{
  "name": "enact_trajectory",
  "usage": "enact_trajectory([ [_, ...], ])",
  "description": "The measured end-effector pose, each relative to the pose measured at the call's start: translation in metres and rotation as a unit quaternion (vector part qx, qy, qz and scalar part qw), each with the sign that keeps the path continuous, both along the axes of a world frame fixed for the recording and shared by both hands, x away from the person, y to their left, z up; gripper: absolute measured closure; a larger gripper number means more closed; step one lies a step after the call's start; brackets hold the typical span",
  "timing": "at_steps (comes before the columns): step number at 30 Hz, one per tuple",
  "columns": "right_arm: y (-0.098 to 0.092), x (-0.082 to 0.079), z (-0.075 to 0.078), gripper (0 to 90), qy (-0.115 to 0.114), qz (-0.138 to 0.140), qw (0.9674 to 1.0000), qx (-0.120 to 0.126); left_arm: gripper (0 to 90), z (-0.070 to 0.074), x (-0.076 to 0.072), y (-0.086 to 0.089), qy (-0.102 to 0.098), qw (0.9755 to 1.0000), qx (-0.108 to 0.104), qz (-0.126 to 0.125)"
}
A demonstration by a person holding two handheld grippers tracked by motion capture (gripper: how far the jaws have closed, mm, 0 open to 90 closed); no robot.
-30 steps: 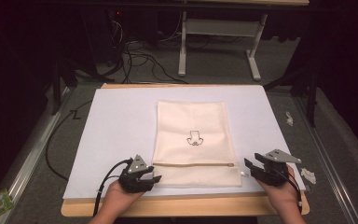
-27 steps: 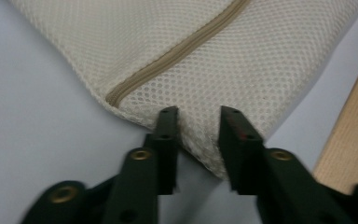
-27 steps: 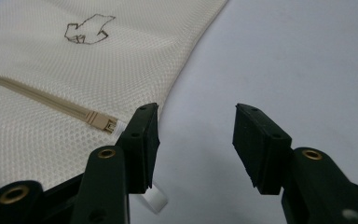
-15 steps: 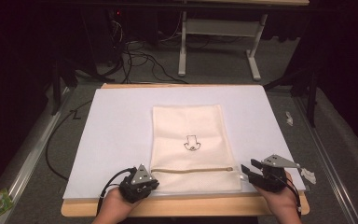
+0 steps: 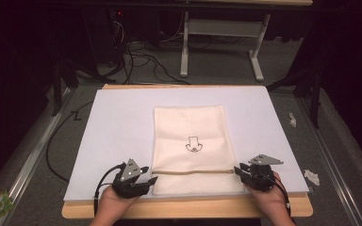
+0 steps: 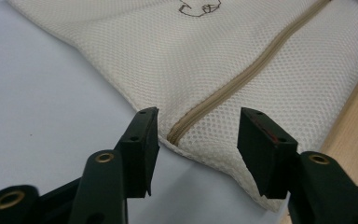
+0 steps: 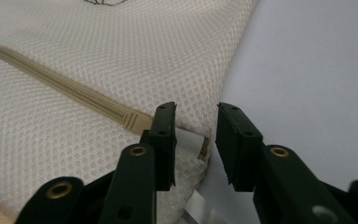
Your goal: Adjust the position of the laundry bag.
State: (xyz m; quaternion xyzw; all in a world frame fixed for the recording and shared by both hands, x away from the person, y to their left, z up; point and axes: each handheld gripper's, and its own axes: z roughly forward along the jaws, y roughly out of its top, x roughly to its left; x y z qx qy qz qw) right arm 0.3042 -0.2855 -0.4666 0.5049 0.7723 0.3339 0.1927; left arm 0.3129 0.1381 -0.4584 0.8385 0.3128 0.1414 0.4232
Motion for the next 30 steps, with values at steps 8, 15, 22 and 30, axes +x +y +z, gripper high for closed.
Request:
enact_trajectory([
  [8, -0.006, 0.002, -0.006, 65.7, 0.021, 0.017, 0.9995, 0.018, 46.5, 0.001, 0.001, 0.000, -0.003, 1.0000, -0.006, 0.007],
  [15, -0.009, 0.003, -0.007, 65.6, 0.023, 0.026, 0.9990, 0.028, 45.9, 0.002, 0.001, 0.002, -0.003, 0.9998, -0.019, 0.009],
  [22, -0.009, 0.003, -0.007, 67.1, 0.028, 0.024, 0.9989, 0.029, 44.7, 0.000, 0.007, 0.010, 0.007, 0.9984, -0.048, 0.028],
  [30, -0.006, 0.003, -0.004, 82.1, 0.034, 0.038, 0.9984, 0.023, 42.9, 0.003, 0.011, 0.010, 0.010, 0.9970, -0.069, 0.034],
])
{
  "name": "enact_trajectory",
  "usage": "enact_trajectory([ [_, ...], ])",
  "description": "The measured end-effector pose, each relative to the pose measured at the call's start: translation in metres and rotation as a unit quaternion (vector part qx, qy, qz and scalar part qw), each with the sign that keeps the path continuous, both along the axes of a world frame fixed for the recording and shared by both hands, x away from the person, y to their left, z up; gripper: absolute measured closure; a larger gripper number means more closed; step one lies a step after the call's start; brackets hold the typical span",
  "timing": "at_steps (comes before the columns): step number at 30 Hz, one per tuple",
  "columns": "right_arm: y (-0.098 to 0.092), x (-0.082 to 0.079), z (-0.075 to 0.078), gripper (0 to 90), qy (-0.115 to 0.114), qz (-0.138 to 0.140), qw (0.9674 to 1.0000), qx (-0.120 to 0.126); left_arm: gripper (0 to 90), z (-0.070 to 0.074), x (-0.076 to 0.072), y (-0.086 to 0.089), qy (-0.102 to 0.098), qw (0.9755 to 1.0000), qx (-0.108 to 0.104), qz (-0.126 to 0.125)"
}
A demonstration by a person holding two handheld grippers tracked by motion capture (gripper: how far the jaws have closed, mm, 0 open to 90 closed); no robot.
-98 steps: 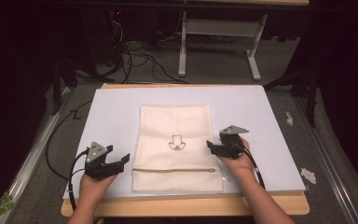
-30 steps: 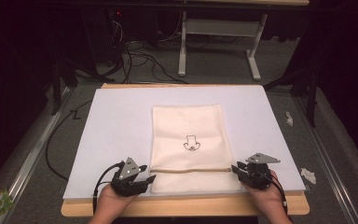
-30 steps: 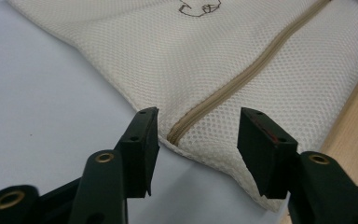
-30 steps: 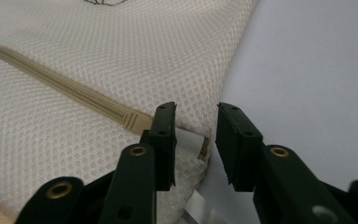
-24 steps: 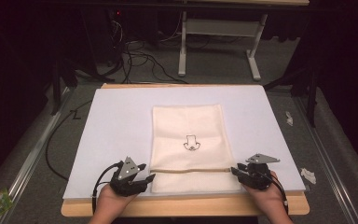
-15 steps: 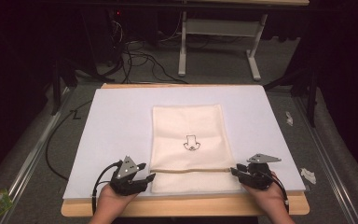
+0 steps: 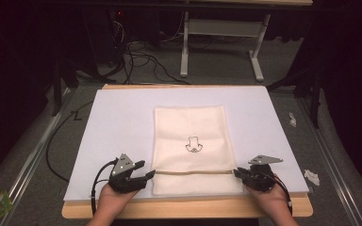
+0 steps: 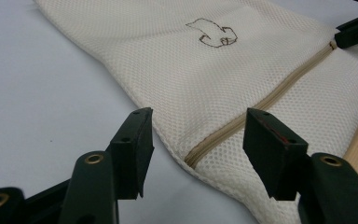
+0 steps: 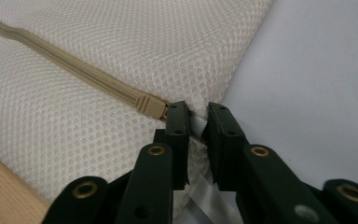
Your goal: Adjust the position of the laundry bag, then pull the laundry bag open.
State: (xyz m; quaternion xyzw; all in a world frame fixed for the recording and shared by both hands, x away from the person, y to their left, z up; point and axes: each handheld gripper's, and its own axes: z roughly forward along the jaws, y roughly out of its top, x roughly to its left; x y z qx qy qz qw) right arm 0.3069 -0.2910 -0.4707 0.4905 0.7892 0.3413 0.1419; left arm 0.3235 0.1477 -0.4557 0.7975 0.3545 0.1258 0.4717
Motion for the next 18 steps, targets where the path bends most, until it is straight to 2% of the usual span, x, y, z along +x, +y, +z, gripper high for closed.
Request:
enact_trajectory([
  [3, 0.000, -0.001, 0.003, 83.5, -0.008, 0.006, 0.9999, -0.008, 42.7, 0.002, 0.000, -0.002, -0.001, 0.9999, -0.009, 0.007],
  [7, 0.000, -0.005, 0.006, 83.9, -0.021, 0.005, 0.9998, -0.002, 41.1, 0.003, 0.003, -0.007, -0.001, 0.9997, -0.017, 0.018],
  [9, -0.001, -0.006, 0.008, 84.0, -0.023, 0.001, 0.9997, 0.003, 40.4, 0.002, 0.005, -0.010, 0.004, 0.9996, -0.023, 0.016],
  [12, 0.000, -0.006, 0.010, 83.9, -0.032, 0.004, 0.9995, 0.008, 42.2, 0.000, 0.006, -0.017, 0.017, 0.9997, -0.013, 0.007],
  [17, -0.001, -0.007, 0.010, 84.0, -0.031, 0.004, 0.9995, 0.012, 42.1, -0.001, 0.004, -0.029, 0.016, 0.9998, -0.007, -0.004],
  [18, -0.001, -0.007, 0.011, 84.1, -0.033, 0.005, 0.9994, 0.012, 42.0, 0.000, 0.003, -0.035, 0.014, 0.9998, -0.007, -0.015],
])
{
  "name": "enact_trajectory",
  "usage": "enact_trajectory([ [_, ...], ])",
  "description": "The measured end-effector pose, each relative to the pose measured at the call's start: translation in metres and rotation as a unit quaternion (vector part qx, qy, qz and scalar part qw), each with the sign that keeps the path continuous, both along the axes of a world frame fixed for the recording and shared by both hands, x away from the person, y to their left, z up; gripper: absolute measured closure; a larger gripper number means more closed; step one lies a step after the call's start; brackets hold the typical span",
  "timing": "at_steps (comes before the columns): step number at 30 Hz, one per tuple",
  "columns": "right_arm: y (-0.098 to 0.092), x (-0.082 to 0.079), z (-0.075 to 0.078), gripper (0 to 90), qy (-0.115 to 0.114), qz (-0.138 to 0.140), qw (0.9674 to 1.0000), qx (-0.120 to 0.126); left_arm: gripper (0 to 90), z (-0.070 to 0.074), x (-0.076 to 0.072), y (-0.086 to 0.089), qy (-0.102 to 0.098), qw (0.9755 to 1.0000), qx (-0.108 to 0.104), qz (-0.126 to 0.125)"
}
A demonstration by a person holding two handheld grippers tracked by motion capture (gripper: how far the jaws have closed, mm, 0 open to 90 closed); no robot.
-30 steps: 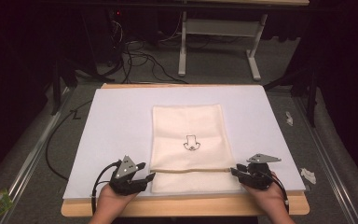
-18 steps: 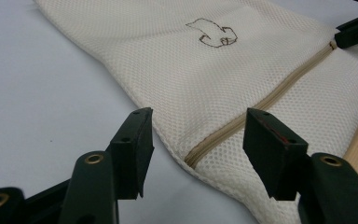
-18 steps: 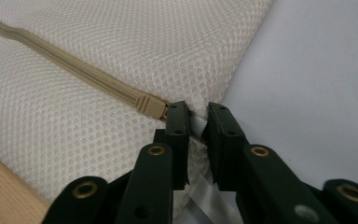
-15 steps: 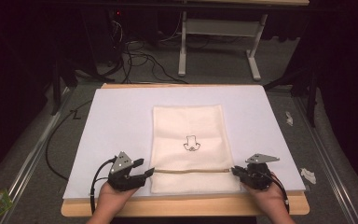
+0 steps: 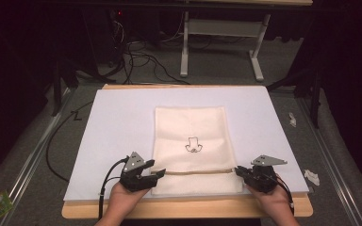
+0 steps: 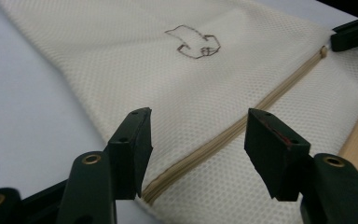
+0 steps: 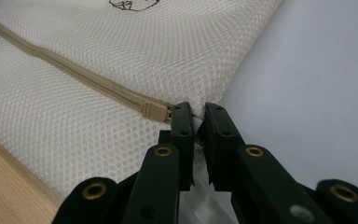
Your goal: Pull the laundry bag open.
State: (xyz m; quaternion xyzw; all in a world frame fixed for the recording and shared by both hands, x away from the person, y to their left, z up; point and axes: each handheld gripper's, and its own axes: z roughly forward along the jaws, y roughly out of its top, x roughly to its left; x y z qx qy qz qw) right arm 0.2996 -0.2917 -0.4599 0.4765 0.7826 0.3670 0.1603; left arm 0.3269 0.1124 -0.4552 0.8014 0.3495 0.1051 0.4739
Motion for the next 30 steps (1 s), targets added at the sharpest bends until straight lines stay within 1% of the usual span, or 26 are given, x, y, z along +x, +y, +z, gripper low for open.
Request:
enact_trajectory([
  [1, 0.000, 0.000, 0.001, 84.1, -0.005, 0.002, 1.0000, -0.003, 41.1, 0.001, 0.000, -0.004, 0.005, 1.0000, 0.002, -0.003],
  [2, 0.000, 0.000, 0.001, 84.1, -0.009, 0.003, 0.9999, -0.004, 39.1, 0.002, 0.000, -0.008, 0.007, 0.9999, -0.003, -0.007],
  [4, 0.000, 0.000, 0.004, 84.2, -0.019, 0.002, 0.9998, -0.006, 40.8, 0.003, -0.002, -0.015, 0.005, 0.9998, -0.007, -0.018],
  [5, 0.000, -0.001, 0.005, 84.2, -0.026, 0.005, 0.9996, -0.005, 41.4, 0.003, -0.003, -0.019, 0.003, 0.9997, -0.004, -0.025],
  [6, 0.000, -0.002, 0.007, 84.3, -0.029, 0.005, 0.9995, -0.004, 41.7, 0.003, -0.004, -0.024, 0.001, 0.9996, -0.002, -0.027],
  [7, 0.000, -0.002, 0.008, 84.3, -0.034, 0.004, 0.9994, 0.000, 41.6, 0.003, -0.005, -0.028, 0.004, 0.9996, -0.003, -0.028],
  [8, 0.000, -0.004, 0.009, 84.3, -0.035, 0.002, 0.9994, 0.004, 41.6, 0.003, -0.006, -0.033, 0.011, 0.9995, -0.008, -0.030],
  [9, -0.001, -0.004, 0.009, 84.3, -0.040, 0.006, 0.9992, 0.002, 41.5, 0.003, -0.006, -0.033, 0.011, 0.9995, -0.008, -0.030],
  [10, 0.000, -0.005, 0.009, 84.3, -0.041, 0.005, 0.9991, 0.004, 41.5, 0.004, -0.008, -0.044, 0.015, 0.9992, -0.018, -0.032],
  [11, -0.001, -0.006, 0.010, 84.3, -0.044, 0.010, 0.9990, 0.005, 41.7, 0.004, -0.008, -0.044, 0.015, 0.9992, -0.018, -0.032],
  [12, -0.001, -0.006, 0.011, 84.3, -0.048, 0.014, 0.9987, 0.006, 41.7, 0.005, -0.010, -0.057, 0.005, 0.9992, -0.016, -0.037],
  [14, -0.001, -0.007, 0.011, 84.3, -0.051, 0.016, 0.9985, 0.009, 42.4, 0.005, -0.009, -0.069, 0.000, 0.9990, -0.014, -0.043],
  [16, -0.002, -0.007, 0.012, 84.3, -0.052, 0.018, 0.9984, 0.011, 45.3, 0.005, -0.008, -0.080, 0.001, 0.9986, -0.021, -0.048],
  [17, -0.002, -0.007, 0.012, 84.3, -0.052, 0.018, 0.9984, 0.011, 46.9, 0.005, -0.008, -0.080, 0.001, 0.9986, -0.021, -0.048],
  [18, -0.002, -0.007, 0.012, 84.2, -0.053, 0.018, 0.9983, 0.015, 48.4, 0.004, -0.006, -0.092, 0.000, 0.9981, -0.026, -0.056],
  [20, -0.002, -0.006, 0.012, 84.2, -0.055, 0.020, 0.9982, 0.016, 50.4, 0.003, -0.005, -0.105, 0.000, 0.9973, -0.023, -0.069],
  [22, -0.003, -0.006, 0.012, 84.2, -0.055, 0.020, 0.9982, 0.017, 52.6, 0.001, -0.005, -0.118, 0.005, 0.9961, -0.025, -0.084],
  [24, -0.003, -0.005, 0.012, 84.2, -0.056, 0.022, 0.9980, 0.018, 54.1, 0.000, -0.005, -0.129, 0.010, 0.9952, -0.027, -0.093],
  [26, -0.004, -0.005, 0.012, 84.2, -0.057, 0.023, 0.9980, 0.018, 55.6, 0.000, -0.005, -0.138, 0.009, 0.9945, -0.029, -0.100],
  [27, -0.004, -0.006, 0.013, 84.2, -0.056, 0.022, 0.9980, 0.019, 56.3, 0.000, -0.005, -0.138, 0.009, 0.9945, -0.029, -0.100],
  [28, -0.003, -0.006, 0.013, 84.2, -0.057, 0.022, 0.9980, 0.019, 58.2, 0.001, -0.005, -0.146, 0.009, 0.9936, -0.034, -0.107],
  [30, -0.003, -0.006, 0.013, 84.2, -0.059, 0.023, 0.9978, 0.020, 60.2, 0.001, -0.004, -0.153, 0.010, 0.9930, -0.033, -0.113],
])
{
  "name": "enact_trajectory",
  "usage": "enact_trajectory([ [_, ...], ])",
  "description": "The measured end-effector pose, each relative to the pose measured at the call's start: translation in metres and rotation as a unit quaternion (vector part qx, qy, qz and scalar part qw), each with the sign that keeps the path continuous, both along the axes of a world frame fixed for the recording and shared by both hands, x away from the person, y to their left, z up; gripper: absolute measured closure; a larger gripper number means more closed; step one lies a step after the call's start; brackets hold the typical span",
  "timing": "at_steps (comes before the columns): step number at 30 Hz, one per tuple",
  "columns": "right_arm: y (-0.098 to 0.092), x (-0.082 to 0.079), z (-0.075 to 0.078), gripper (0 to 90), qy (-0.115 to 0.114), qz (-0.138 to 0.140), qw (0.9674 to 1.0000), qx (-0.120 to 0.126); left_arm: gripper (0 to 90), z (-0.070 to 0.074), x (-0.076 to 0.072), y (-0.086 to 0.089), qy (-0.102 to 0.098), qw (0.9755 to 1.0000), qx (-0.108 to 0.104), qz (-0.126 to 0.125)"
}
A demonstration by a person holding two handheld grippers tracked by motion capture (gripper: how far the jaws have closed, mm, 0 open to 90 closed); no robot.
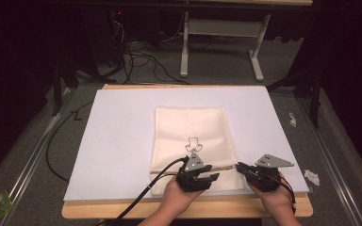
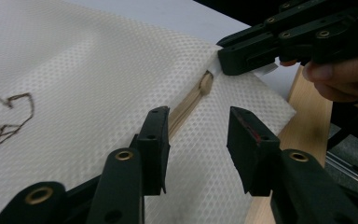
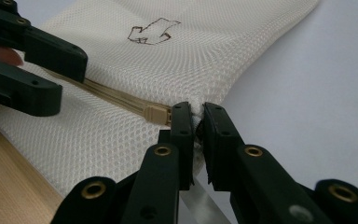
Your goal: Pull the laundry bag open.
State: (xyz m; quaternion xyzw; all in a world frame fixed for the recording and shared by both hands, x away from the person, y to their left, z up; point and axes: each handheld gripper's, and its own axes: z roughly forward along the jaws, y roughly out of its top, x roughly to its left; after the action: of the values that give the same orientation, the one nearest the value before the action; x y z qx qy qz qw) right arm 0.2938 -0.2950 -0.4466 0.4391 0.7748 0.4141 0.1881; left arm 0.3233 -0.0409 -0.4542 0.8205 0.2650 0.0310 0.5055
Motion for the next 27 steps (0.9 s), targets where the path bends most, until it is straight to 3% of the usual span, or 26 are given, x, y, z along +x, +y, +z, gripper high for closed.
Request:
enact_trajectory([
  [7, -0.001, 0.000, 0.002, 84.2, -0.001, 0.002, 1.0000, 0.007, 67.5, -0.006, 0.005, -0.020, 0.017, 0.9998, 0.013, -0.007],
  [10, 0.000, -0.001, 0.003, 84.4, -0.005, 0.007, 0.9999, 0.008, 69.7, -0.010, 0.010, -0.030, 0.030, 0.9995, 0.011, 0.005],
  [16, 0.002, -0.001, 0.004, 84.9, -0.006, 0.009, 0.9999, 0.007, 75.9, -0.013, 0.012, -0.040, 0.034, 0.9992, 0.010, 0.019],
  [21, 0.003, -0.003, 0.006, 84.9, -0.009, 0.008, 0.9999, 0.010, 80.1, -0.013, 0.012, -0.043, 0.038, 0.9990, -0.015, 0.019],
  [27, 0.003, -0.003, 0.006, 84.9, -0.011, 0.008, 0.9999, 0.010, 86.3, -0.012, 0.010, -0.045, 0.030, 0.9992, -0.020, 0.019],
])
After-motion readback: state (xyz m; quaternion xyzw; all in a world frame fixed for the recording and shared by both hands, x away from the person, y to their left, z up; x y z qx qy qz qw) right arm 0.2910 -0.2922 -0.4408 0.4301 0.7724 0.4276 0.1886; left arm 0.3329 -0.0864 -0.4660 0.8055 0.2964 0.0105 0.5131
